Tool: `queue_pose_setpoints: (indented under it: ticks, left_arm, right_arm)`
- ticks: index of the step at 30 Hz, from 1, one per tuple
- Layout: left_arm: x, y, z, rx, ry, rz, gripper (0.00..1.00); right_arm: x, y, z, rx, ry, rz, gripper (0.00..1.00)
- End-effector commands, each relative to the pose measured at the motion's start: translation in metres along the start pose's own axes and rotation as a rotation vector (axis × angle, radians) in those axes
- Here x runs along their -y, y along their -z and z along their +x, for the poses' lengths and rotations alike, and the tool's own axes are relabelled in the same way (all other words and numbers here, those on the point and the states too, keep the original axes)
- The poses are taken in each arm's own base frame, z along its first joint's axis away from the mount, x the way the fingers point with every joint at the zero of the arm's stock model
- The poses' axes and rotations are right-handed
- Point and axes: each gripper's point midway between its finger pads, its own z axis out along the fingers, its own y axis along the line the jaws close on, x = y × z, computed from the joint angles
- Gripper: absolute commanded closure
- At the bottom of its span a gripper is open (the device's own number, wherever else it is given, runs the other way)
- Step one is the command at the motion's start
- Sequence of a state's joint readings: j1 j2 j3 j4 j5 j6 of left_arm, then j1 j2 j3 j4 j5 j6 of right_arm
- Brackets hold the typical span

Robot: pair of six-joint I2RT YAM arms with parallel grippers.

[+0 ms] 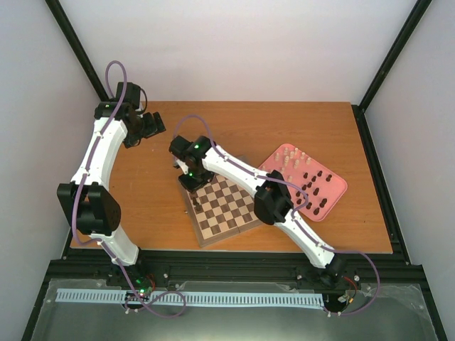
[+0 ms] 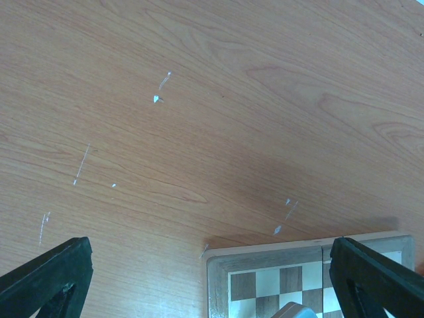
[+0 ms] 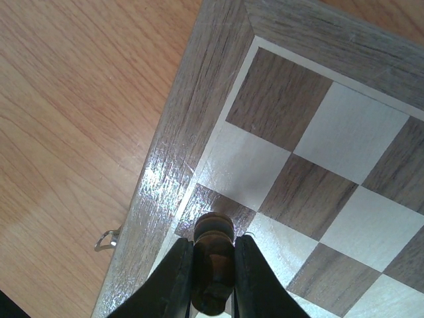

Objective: Set up the chess pieces on the board
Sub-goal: Place the chess piece on the chessboard.

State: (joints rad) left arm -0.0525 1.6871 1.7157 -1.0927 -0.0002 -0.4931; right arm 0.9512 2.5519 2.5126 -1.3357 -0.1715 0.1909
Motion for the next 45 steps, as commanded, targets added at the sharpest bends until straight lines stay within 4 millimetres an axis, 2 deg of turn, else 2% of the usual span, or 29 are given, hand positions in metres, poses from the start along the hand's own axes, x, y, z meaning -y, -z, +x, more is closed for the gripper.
queue_pose_setpoints:
  ticks: [1,13,23,35,45]
  left_arm:
    - [0.005,0.007,-0.009,0.029,-0.004,0.009,0.00]
    - [0.005,0.006,-0.007,0.025,-0.006,0.009,0.00]
    - [0.004,0.006,-0.009,0.028,-0.008,0.003,0.00]
    - [0.004,0.003,-0.010,0.025,-0.010,-0.005,0.00]
    - [0.003,0.000,-0.012,0.020,-0.011,-0.014,0.00]
  right_arm:
    - [-0.007,-0.004,0.001,-0.005,0.024,0.007,0.97]
    - [-0.005,-0.006,0.001,-0.005,0.019,0.023,0.97]
    - [0.002,-0.004,-0.014,0.058,0.015,0.069,0.97]
    - [0.004,-0.010,-0.018,0.066,0.026,0.055,0.97]
    - [0.014,-0.021,-0.021,0.060,0.010,0.052,0.97]
